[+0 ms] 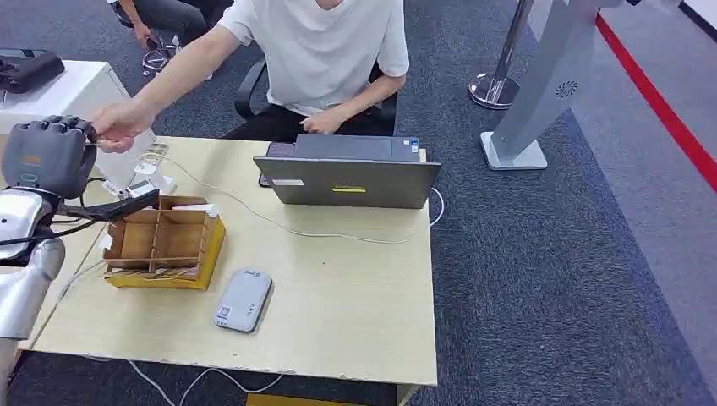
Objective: Pass the card to the sensor for recognition and then transmit it.
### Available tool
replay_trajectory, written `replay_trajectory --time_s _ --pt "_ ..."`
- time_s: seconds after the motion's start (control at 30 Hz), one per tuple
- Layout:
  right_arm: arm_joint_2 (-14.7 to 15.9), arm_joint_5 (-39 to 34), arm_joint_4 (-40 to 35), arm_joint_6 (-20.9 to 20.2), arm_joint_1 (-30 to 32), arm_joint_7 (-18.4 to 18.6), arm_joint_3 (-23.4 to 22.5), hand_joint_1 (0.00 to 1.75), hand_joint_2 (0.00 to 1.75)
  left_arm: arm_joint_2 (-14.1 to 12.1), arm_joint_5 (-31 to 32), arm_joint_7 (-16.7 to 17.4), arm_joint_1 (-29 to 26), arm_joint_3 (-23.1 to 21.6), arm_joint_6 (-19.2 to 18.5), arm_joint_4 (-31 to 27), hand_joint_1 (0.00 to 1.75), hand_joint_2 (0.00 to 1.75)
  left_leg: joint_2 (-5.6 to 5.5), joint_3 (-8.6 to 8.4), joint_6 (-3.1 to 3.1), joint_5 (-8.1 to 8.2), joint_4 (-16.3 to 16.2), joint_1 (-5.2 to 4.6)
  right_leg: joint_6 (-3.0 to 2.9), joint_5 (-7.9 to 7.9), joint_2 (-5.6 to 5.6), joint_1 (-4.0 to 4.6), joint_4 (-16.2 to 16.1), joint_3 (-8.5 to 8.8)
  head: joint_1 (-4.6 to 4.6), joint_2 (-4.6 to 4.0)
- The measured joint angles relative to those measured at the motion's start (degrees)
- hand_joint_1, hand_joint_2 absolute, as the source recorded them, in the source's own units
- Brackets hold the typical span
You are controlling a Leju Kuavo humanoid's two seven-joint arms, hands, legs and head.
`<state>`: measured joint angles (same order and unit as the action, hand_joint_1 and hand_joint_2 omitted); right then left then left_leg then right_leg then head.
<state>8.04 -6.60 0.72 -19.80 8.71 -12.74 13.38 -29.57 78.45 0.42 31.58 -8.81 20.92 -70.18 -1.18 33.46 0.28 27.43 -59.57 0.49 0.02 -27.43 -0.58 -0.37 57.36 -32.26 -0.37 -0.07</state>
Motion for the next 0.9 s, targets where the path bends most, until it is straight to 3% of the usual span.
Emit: replay_trajectory --time_s 0.23,0.47,0.67,0.8,0.9 --pt "-0.4 0.0 0.0 0.4 -0.1 0.4 0.0 0.0 1.75 1.7 0.7 1.3 -0.5 -1.6 5.8 -0.5 1.75 1.75 -0.01 0.01 0.0 0.0 0.0 0.0 0.0 0.0 0.02 0.0 0.0 0.0 0.02 0.0" --pt "-1.7 -1.3 0.0 1.4 0.0 0.7 -0.7 0.0 1.75 7.0 1.0 1.0 -8.5 -3.9 8.3 -11.6 1.75 1.75 0.0 0.02 0.06 0.05 0.0 -0.07 0.02 -0.01 -0.01 -0.01 0.0 0.0 0.0 0.0" --pt "-3.3 -2.9 0.0 2.2 0.2 0.7 -1.9 0.0 1.75 9.5 4.8 3.7 -16.6 -9.4 5.6 -19.6 1.75 1.75 0.07 0.04 0.05 0.07 0.0 -0.08 0.02 -0.02 -0.02 -0.02 0.0 -0.05 0.0 0.0" --pt "-3.8 -3.1 0.0 2.1 0.3 0.7 -2.1 0.0 1.75 10.0 4.7 4.7 -19.3 -12.0 3.6 -20.4 1.75 1.75 0.06 0.05 0.05 0.06 0.0 -0.07 0.02 -0.02 0.0 -0.01 0.0 -0.05 0.0 0.0" --pt "-4.2 -3.6 0.0 2.1 0.3 0.9 -2.3 0.0 1.75 10.4 6.3 7.9 -20.6 -12.8 -1.2 -20.1 1.75 1.75 0.07 0.05 0.04 0.06 0.0 -0.02 0.01 -0.02 0.0 -0.01 0.0 -0.05 0.0 0.0"
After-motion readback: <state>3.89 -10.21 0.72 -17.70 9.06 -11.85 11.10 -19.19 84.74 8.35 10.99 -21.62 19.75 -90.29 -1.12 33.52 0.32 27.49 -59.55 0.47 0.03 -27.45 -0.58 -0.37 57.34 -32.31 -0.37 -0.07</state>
